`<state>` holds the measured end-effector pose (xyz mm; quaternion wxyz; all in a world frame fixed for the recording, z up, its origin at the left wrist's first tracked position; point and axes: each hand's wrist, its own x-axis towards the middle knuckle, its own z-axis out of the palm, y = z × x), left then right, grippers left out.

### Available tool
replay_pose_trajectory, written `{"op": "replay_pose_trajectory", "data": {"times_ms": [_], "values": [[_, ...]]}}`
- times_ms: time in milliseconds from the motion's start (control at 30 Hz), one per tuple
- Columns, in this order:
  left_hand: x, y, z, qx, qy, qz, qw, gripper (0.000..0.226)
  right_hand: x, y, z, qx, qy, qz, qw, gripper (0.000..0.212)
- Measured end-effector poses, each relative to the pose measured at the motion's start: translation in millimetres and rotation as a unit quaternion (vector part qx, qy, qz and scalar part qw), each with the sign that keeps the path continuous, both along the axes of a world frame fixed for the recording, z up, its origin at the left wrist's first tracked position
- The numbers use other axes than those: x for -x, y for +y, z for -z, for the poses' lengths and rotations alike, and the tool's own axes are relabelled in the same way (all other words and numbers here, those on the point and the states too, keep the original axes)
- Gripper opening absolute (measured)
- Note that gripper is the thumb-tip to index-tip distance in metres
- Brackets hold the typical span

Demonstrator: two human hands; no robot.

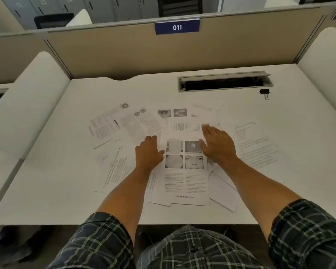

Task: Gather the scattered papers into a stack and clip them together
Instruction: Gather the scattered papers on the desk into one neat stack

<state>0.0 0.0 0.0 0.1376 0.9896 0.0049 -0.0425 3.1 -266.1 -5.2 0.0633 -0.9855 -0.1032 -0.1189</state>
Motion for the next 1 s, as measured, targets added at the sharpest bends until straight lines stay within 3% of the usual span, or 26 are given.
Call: {"op": "replay_pose_trajectory", "data": {"times_ms": [133, 367, 567, 900, 1000], "values": [[4.6, -1.8, 5.6, -0.008, 0.061, -0.003, 0.998, 0.066, 8.5, 1.8, 5.7, 0.01, 0.115, 0.072, 0.991, 0.039], [1.8, -7.7, 1.7, -0.009, 0.054, 0.003, 0.999, 0.059, 2.1, 15.7, 0.8, -0.214, 0.24, 0.229, 0.919, 0.044], [4.5, -17.1, 2.2, -0.034, 0.046, -0.004, 0.998, 0.047, -5.5, 28.8, -14.7, -0.283, 0.323, 0.273, 0.861, 0.037], [10.9, -23.3, 8.4, 0.024, 0.042, -0.059, 0.997, 0.045, 1.0, 45.3, -13.9, -0.297, 0.347, 0.3, 0.838, 0.036], [11.8, -23.3, 9.1, 0.04, 0.044, -0.069, 0.996, 0.048, 2.0, 54.3, -8.7, -0.244, 0.314, 0.342, 0.851, 0.071]]}}
